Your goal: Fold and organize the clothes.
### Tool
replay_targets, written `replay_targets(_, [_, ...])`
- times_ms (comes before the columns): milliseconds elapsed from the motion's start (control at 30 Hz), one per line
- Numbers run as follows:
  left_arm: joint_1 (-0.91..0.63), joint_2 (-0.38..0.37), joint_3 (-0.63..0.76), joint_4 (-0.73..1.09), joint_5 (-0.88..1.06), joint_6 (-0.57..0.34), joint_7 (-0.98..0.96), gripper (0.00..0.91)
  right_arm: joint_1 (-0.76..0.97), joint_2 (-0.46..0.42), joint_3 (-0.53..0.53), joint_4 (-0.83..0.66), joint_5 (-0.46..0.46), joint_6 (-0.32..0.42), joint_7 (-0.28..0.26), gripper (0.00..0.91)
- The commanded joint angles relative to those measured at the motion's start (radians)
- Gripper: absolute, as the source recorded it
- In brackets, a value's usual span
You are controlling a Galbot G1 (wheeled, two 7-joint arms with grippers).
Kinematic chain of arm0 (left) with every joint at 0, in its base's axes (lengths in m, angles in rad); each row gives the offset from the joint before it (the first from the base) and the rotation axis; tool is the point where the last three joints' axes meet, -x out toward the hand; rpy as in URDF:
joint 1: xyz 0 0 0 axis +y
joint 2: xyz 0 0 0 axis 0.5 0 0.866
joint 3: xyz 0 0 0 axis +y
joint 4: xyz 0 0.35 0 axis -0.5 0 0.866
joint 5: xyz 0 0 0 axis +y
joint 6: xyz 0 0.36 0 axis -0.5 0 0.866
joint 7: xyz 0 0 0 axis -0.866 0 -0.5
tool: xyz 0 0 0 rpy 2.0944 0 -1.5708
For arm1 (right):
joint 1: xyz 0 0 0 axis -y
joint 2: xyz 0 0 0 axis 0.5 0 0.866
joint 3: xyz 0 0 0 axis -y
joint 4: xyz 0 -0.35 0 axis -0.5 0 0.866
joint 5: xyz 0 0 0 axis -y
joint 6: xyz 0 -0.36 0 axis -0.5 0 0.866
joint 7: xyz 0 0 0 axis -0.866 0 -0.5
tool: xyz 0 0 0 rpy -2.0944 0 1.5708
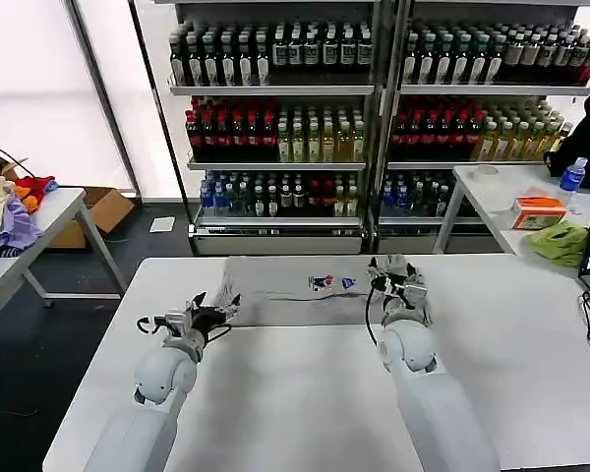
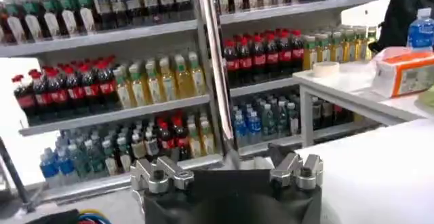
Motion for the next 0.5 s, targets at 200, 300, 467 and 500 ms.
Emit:
replay_targets(200, [0.029, -0.001, -0.010, -0.043, 0.001, 0.007, 0.000, 0.907, -0.160, -0.065, 0.044, 0.148, 0.003, -0.062, 0.037, 0.907])
replay_targets(300, [0.038, 0.001, -0.009, -0.045, 0.001, 0.006, 0.003, 0.907, -0.223, -0.082, 0.065, 0.168, -0.039, -0.061, 0.016, 0.907])
replay_targets(467, [0.045, 0.001, -0.009, -0.038, 0.003, 0.007, 0.002, 0.907, -0.274, -0.091, 0.078, 0.185, -0.068, -0.050, 0.006, 0.907])
replay_targets(500, [0.044, 0.001, -0.009, -0.037, 0.003, 0.010, 0.000, 0.907, -0.276, -0.090, 0.082, 0.183, -0.067, -0.053, 0.009, 0.907])
